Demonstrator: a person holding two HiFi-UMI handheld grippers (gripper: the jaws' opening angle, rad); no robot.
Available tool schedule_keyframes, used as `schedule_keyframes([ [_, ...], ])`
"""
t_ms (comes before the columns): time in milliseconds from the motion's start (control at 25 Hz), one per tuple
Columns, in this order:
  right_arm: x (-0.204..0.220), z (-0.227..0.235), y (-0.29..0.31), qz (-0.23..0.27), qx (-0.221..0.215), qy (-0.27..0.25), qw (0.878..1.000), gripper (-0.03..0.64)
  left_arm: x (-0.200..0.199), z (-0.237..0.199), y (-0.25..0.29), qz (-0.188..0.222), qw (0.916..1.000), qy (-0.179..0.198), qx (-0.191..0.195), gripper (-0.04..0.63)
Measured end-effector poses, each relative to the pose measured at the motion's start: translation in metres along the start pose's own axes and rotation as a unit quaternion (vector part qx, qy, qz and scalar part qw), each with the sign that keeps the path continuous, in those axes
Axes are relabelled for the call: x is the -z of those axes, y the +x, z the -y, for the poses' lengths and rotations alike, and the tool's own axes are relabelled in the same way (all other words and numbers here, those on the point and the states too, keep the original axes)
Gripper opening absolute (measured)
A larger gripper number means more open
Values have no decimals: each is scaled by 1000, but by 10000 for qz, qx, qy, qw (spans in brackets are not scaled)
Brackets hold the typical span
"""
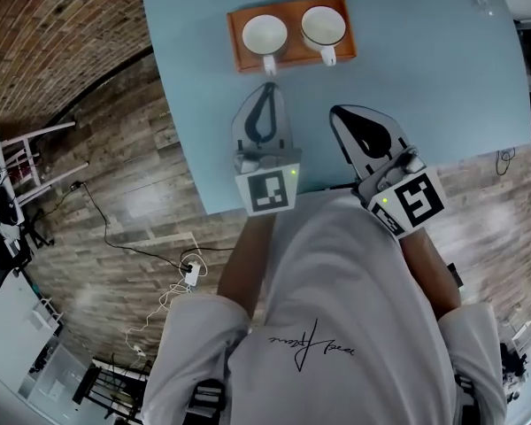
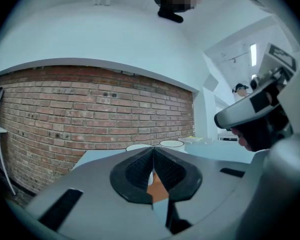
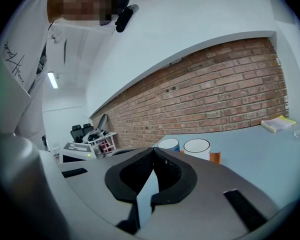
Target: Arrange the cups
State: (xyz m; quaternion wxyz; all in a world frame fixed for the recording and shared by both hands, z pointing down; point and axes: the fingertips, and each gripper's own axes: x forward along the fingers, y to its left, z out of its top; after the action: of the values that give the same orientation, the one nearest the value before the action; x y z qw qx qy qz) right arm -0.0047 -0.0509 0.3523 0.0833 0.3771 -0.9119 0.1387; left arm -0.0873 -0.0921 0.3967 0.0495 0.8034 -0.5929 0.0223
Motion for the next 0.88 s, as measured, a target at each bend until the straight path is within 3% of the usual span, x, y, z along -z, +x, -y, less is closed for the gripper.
schedule_keyframes([
  [120,-6,3,1,76,97,194,9997,21,-9,6,-2,-82,9997,-31,248,9],
  [440,-22,4,2,42,310,111,9994,20,-37,13,-5,-184,9967,-419,678,9],
  [680,-43,4,8,41,967,-144,9952,20,-52,2,-10,-176,9961,-394,771,8],
  [880,-55,6,-6,93,1429,-162,9896,20,-61,16,-16,-191,9953,-501,807,9],
])
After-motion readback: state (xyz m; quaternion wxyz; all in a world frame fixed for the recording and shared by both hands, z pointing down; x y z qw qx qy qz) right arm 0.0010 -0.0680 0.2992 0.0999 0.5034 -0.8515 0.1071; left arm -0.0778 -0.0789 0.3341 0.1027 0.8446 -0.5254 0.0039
